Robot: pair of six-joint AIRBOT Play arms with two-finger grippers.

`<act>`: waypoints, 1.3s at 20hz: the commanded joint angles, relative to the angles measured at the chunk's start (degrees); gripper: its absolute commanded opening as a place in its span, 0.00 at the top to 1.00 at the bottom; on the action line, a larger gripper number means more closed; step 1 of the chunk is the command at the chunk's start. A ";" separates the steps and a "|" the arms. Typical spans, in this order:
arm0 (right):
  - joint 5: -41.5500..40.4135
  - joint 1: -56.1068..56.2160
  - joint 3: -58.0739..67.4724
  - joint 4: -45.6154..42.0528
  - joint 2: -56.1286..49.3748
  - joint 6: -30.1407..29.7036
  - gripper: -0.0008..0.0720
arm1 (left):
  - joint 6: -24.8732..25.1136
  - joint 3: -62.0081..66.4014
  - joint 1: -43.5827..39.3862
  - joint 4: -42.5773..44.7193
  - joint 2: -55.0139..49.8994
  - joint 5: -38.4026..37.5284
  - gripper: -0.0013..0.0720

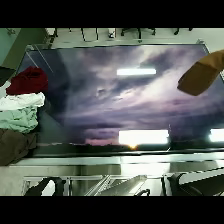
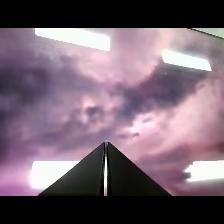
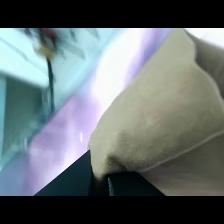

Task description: Fold the shirts.

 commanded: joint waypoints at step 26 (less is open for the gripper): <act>3.72 -13.88 -64.19 -30.53 30.21 31.89 0.96 | -0.09 0.00 -29.11 0.02 -14.47 0.76 0.97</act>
